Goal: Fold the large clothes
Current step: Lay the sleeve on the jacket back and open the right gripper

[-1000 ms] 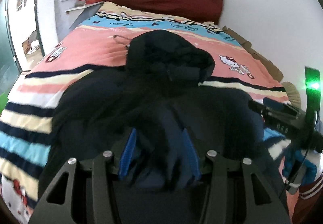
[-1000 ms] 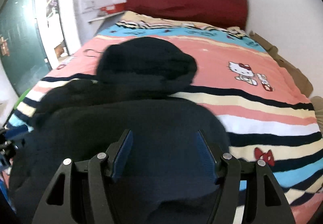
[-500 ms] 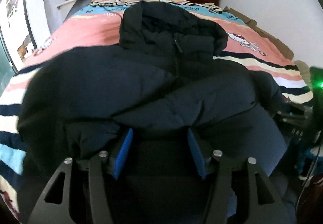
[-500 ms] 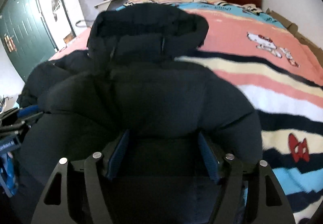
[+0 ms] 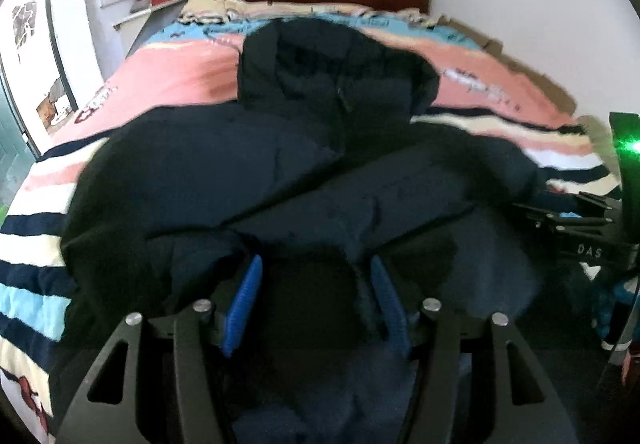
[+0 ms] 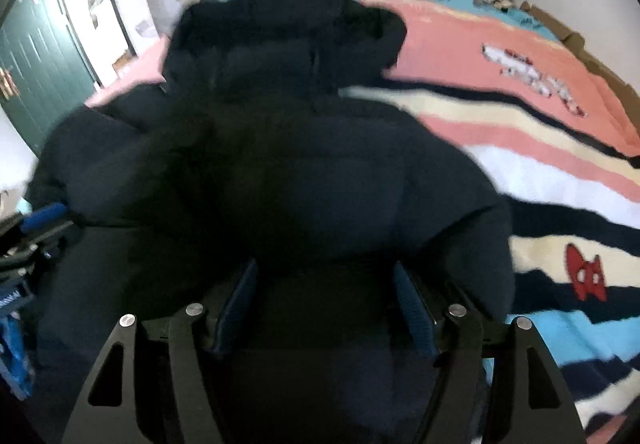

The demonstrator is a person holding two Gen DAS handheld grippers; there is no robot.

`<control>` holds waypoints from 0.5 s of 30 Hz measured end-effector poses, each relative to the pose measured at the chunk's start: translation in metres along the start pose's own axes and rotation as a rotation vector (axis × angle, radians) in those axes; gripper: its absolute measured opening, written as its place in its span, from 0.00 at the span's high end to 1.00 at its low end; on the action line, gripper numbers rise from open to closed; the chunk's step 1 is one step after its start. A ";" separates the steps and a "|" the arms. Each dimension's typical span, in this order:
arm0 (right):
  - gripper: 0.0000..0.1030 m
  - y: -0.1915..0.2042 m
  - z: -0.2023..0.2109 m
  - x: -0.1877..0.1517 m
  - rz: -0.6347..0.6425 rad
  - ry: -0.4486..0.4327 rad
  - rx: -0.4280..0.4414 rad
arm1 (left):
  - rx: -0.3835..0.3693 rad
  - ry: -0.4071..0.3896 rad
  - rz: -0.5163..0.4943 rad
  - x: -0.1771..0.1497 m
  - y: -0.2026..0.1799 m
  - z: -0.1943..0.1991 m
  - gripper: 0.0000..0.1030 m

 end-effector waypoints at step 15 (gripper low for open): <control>0.21 0.022 -0.024 -0.038 0.038 0.060 0.003 | -0.007 0.063 -0.041 -0.021 -0.016 -0.028 0.46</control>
Point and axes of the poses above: each gripper's, at about its wrist camera, not at the fingertips, and z roughly against the way its jaws point, y to its left, x to its top, the point moved 3 cm from there along -z, roughly the way its jaws point, and after that the axes turned 13 degrees about -z, right-handed, at the moved point
